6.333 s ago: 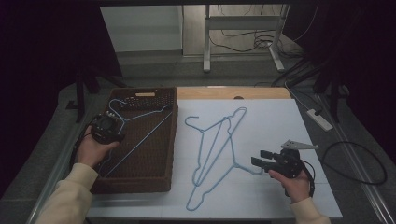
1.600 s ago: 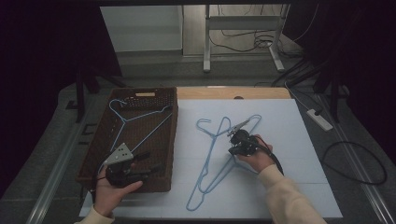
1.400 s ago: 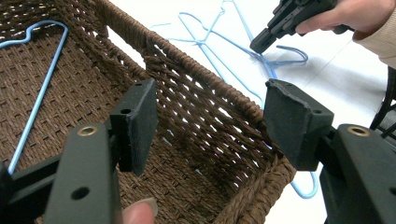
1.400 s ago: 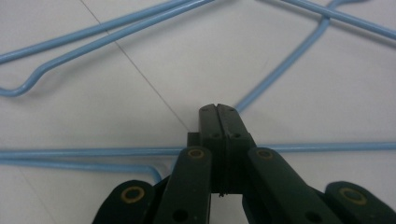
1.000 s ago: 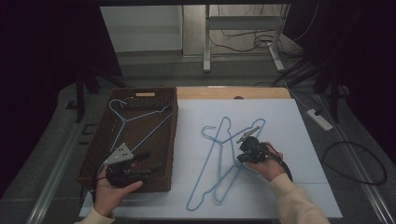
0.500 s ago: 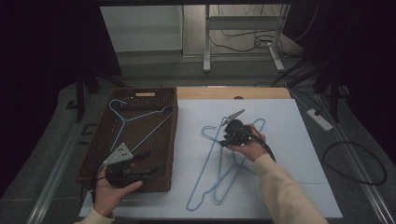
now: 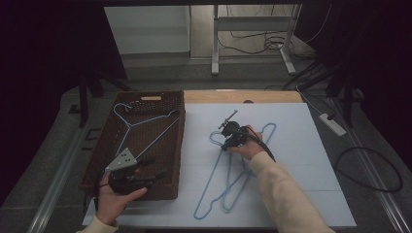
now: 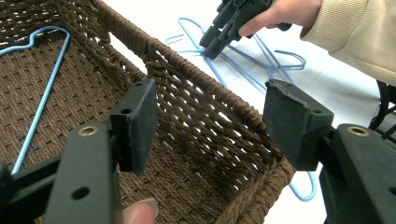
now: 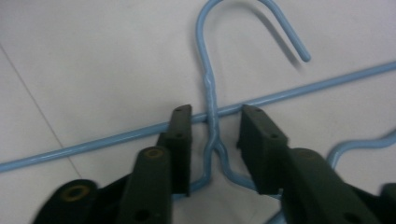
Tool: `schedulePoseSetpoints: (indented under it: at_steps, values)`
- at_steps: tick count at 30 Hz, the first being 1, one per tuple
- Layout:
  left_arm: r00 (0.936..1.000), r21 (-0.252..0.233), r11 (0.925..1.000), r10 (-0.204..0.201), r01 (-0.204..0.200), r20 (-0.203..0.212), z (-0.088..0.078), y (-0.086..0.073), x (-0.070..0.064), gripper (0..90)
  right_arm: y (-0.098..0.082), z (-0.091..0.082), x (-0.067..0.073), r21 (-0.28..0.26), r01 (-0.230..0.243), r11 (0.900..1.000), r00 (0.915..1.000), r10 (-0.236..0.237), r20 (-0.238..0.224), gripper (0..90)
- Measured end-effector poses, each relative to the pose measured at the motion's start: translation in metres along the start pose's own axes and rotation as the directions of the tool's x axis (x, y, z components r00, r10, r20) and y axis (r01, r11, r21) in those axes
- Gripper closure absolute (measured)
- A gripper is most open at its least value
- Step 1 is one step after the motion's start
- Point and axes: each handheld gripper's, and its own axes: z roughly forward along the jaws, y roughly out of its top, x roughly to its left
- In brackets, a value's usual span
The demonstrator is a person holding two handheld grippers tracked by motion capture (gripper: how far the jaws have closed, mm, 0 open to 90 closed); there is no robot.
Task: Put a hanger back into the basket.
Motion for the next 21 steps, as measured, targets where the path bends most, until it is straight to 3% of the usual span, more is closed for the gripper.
schedulePoseSetpoints:
  at_steps: [4,13,21]
  values:
    - [1.0,-0.001,1.0,0.0,0.0,0.0,0.0,0.0,-0.001,36.5,0.0,0.0,0.0,0.009,0.001,1.0,0.9999,0.0,-0.012,79.9]
    - [1.0,0.0,1.0,0.001,-0.001,0.001,0.002,0.0,-0.001,36.5,0.0,-0.007,0.008,-0.006,0.013,1.0,0.999,-0.013,0.042,85.8]
    - [1.0,0.004,1.0,0.005,-0.005,0.005,0.003,0.001,-0.003,36.5,-0.003,-0.028,0.014,-0.071,-0.022,0.997,0.9991,0.024,0.034,86.0]
